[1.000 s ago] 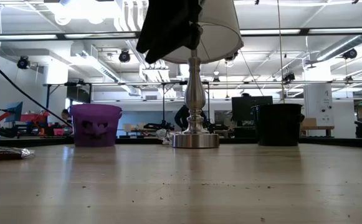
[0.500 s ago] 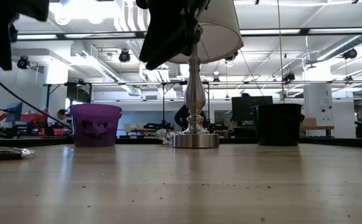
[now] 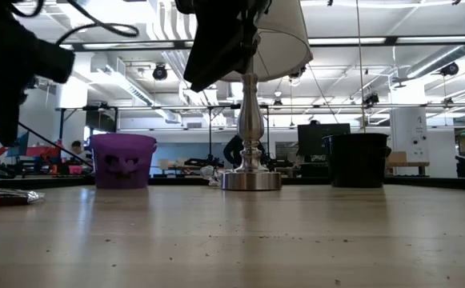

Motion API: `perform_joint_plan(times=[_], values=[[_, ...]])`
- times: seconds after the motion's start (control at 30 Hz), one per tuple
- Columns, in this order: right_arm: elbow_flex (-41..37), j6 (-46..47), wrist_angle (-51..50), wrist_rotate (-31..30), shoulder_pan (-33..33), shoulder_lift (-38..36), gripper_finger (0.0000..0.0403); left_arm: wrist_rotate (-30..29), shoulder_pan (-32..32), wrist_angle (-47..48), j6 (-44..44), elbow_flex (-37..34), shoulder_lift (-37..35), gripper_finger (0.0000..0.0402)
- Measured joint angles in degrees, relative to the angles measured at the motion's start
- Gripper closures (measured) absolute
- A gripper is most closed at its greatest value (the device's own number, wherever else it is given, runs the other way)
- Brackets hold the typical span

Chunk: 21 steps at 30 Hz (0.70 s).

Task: Organize candy in baskets
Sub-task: Put the brown chocolate bar into the purple bucket

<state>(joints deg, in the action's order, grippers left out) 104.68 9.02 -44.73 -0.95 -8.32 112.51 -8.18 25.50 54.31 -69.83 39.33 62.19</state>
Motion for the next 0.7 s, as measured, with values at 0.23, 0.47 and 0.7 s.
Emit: perform_joint_plan(times=[0.23,0.47,0.7], values=[[0.0,0.35,-0.02,-0.04,-0.04,0.0,0.0246,2.37,-4.92,-3.06,-0.32,0.5,3.73,0.0274],[0.0,0.66,-0.17,-0.04,-0.04,0.0,0.0244,4.87,-5.21,-9.01,1.8,1.29,9.47,0.0274],[0.0,0.97,-0.26,-0.04,-0.04,0.0,0.025,6.02,-5.21,-14.36,2.41,1.29,14.78,0.0274]])
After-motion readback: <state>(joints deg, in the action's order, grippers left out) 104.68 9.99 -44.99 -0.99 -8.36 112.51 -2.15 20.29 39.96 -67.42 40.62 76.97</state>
